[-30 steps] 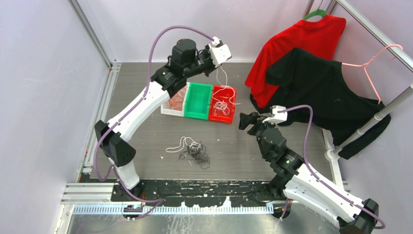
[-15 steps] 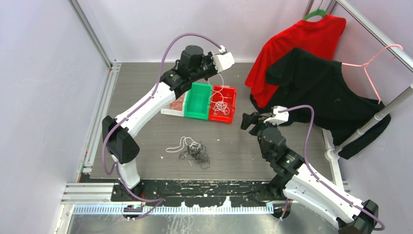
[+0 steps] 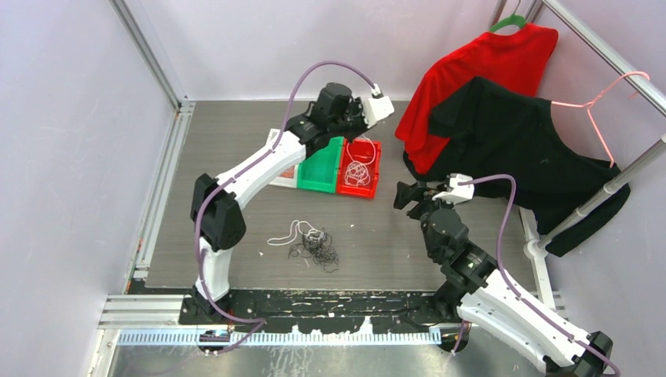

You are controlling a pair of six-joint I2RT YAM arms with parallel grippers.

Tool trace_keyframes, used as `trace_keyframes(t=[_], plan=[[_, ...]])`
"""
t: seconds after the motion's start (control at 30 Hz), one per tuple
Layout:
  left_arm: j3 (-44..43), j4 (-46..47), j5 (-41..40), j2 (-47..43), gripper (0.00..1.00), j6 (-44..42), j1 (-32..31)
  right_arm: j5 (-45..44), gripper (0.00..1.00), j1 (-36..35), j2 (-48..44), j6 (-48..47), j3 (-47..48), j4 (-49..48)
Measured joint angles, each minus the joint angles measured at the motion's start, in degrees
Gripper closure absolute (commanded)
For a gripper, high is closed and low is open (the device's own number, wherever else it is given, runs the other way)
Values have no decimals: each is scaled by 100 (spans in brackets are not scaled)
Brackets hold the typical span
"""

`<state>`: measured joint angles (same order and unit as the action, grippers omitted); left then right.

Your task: Untangle the cables

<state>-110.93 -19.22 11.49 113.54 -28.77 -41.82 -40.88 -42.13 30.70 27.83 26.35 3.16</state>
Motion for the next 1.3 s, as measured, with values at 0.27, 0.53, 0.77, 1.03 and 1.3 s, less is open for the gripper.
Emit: trace_keyframes(t=[0.27,0.53,0.77,1.03,1.3], plan=[[9,-129,-192,407,100,-337,-90,-146,18,11,-308,20,-92,232],[260,-494,-321,601,100,-295,-210,-151,18,35,-205,17,-103,249],[380,-592,-400,964,100,-295,-308,-146,19,37,-142,22,-186,247],[308,-638,-396,1401,78,-275,-295,-142,19,63,-140,37,-214,251],[-1294,-2210,155,1753,39,-186,-72,-98,19,68,-57,39,-214,251]])
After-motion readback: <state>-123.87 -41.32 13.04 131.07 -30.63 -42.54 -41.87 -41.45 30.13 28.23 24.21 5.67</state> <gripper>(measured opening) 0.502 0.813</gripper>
